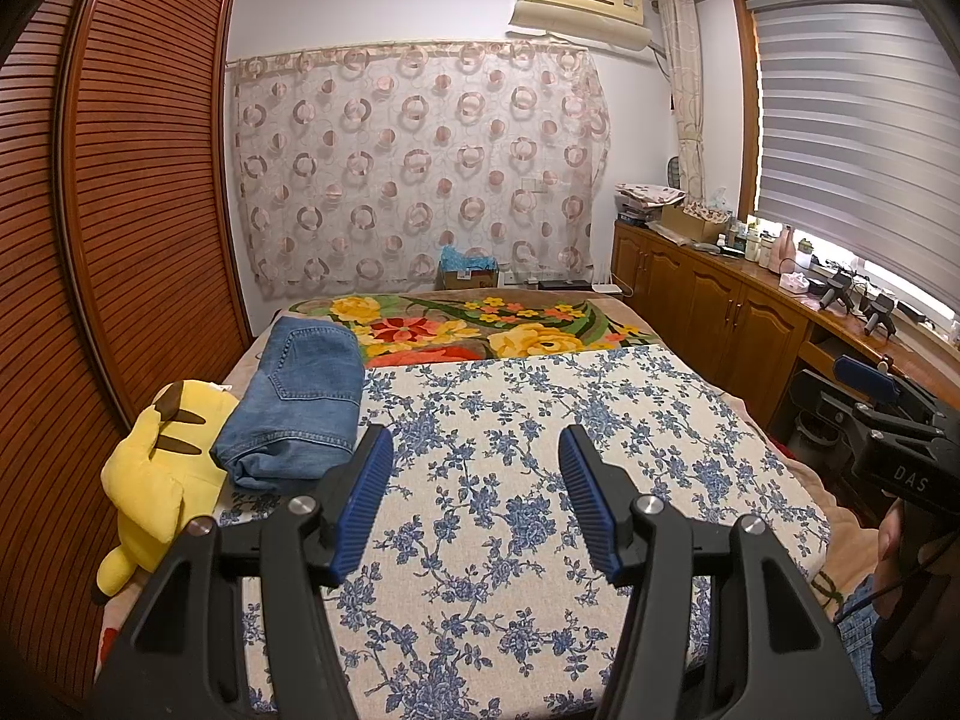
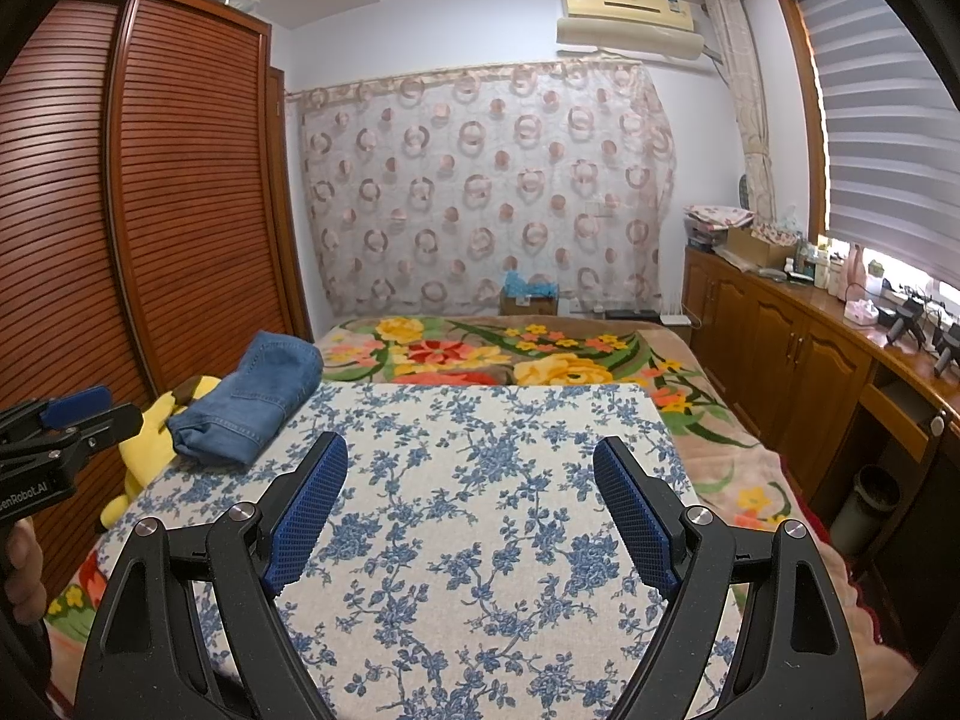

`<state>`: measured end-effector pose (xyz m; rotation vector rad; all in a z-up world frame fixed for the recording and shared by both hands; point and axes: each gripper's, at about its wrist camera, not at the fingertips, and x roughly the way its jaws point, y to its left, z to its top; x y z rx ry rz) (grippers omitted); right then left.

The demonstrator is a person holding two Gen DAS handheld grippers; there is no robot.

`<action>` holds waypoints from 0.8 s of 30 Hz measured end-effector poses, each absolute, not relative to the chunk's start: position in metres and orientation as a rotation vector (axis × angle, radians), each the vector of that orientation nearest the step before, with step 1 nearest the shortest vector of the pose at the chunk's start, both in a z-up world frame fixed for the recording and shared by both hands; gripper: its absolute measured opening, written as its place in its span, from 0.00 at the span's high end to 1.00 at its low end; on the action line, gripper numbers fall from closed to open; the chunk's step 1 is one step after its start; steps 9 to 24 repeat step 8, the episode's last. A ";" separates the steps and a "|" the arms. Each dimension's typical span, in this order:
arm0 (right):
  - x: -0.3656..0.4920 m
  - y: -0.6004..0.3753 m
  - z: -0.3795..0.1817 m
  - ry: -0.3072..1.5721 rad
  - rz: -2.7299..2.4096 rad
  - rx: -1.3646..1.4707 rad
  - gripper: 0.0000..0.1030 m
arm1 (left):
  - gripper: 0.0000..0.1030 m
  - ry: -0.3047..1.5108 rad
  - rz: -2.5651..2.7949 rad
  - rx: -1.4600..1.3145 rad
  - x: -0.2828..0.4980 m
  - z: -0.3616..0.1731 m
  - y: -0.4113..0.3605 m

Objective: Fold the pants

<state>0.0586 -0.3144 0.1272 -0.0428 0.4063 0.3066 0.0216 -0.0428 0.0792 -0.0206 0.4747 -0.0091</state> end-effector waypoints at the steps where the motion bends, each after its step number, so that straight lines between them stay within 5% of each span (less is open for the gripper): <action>1: 0.059 -0.314 0.127 0.406 0.307 -0.043 0.16 | 0.44 0.475 -0.010 -0.021 0.022 0.079 -0.043; 24: 0.059 -0.314 0.127 0.406 0.306 -0.045 0.16 | 0.44 0.475 -0.010 -0.021 0.022 0.079 -0.043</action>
